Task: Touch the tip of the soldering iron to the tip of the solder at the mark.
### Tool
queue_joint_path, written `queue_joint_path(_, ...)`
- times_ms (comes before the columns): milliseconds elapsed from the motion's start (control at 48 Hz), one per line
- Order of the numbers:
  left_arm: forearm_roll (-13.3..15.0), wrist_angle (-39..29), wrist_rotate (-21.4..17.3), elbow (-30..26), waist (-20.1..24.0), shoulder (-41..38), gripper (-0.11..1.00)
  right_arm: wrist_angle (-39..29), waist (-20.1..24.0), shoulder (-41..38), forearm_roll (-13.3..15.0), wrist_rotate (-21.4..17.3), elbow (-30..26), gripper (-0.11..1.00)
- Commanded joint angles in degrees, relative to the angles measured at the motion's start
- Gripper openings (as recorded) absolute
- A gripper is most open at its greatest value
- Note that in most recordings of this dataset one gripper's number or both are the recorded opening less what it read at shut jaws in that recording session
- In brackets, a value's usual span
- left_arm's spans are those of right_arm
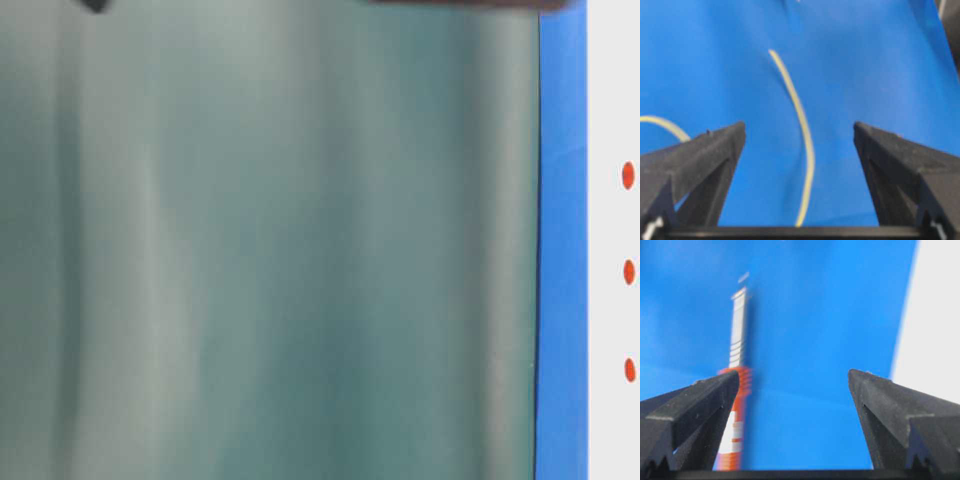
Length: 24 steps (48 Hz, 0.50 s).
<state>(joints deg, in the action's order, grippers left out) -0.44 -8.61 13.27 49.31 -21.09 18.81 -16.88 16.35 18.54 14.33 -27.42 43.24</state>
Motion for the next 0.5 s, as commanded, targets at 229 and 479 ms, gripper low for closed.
queue_joint_path(229, -0.1, 0.5, -4.9, 6.9, 9.2, 17.3, 0.82, -3.5, -9.7, 17.5, 6.9, -0.1, 4.0, 0.84)
queue_joint_path(479, -0.1, 3.3, -6.9, 14.6, 12.9, 30.4, 0.82, -2.2, -10.0, 30.1, 8.4, -0.4, 13.0, 0.84)
